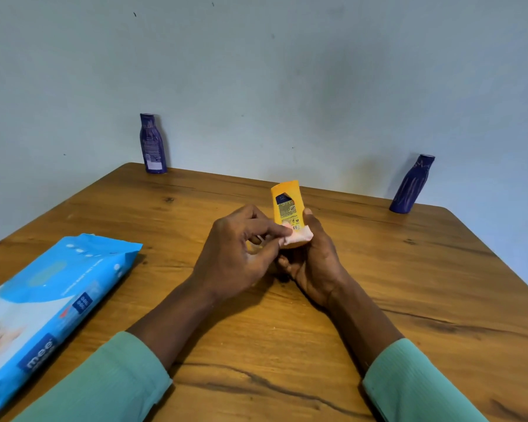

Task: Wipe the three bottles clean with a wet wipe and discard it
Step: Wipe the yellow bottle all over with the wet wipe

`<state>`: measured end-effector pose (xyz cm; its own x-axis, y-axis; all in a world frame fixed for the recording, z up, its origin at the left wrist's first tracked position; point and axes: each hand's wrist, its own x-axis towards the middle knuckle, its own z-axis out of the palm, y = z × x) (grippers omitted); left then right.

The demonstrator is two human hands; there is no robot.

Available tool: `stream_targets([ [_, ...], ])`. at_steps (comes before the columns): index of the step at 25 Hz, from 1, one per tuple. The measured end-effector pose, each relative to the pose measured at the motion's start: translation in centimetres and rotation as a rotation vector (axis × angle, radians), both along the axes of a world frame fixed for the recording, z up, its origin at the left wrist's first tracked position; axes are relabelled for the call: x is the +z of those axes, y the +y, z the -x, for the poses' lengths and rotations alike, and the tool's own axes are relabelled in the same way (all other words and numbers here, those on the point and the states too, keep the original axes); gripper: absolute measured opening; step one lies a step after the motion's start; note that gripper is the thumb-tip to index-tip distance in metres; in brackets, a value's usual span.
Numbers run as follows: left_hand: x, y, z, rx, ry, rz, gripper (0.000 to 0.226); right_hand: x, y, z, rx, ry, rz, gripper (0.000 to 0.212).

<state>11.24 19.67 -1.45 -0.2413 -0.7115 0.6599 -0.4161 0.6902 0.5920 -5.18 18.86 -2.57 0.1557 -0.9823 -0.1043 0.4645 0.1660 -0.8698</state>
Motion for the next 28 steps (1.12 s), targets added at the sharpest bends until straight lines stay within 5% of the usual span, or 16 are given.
stream_targets([
  [5,0.0,-0.4,-0.3,0.199,0.223,0.047,0.024,0.7,0.2,0.6,0.094,-0.226,-0.026,0.035],
  [10,-0.7,-0.1,0.6,0.137,0.140,0.045,0.020,0.7,0.0,0.3,-0.070,-0.408,-0.131,0.020],
  [13,-1.3,0.2,1.8,0.136,0.156,-0.006,0.022,0.7,0.1,-0.1,-0.090,-0.505,-0.169,0.031],
  [19,-1.5,2.4,4.5,-0.011,0.090,0.009,0.021,0.9,0.4,-0.5,-0.161,-0.457,-0.236,0.017],
  [25,-1.4,0.2,2.9,0.173,0.308,-0.080,0.015,0.3,-0.1,-0.6,-0.055,-0.562,-0.299,0.015],
  [28,-1.8,-0.3,2.5,0.204,0.309,-0.142,0.016,-0.3,-0.2,-0.9,-0.126,-0.465,-0.210,0.018],
])
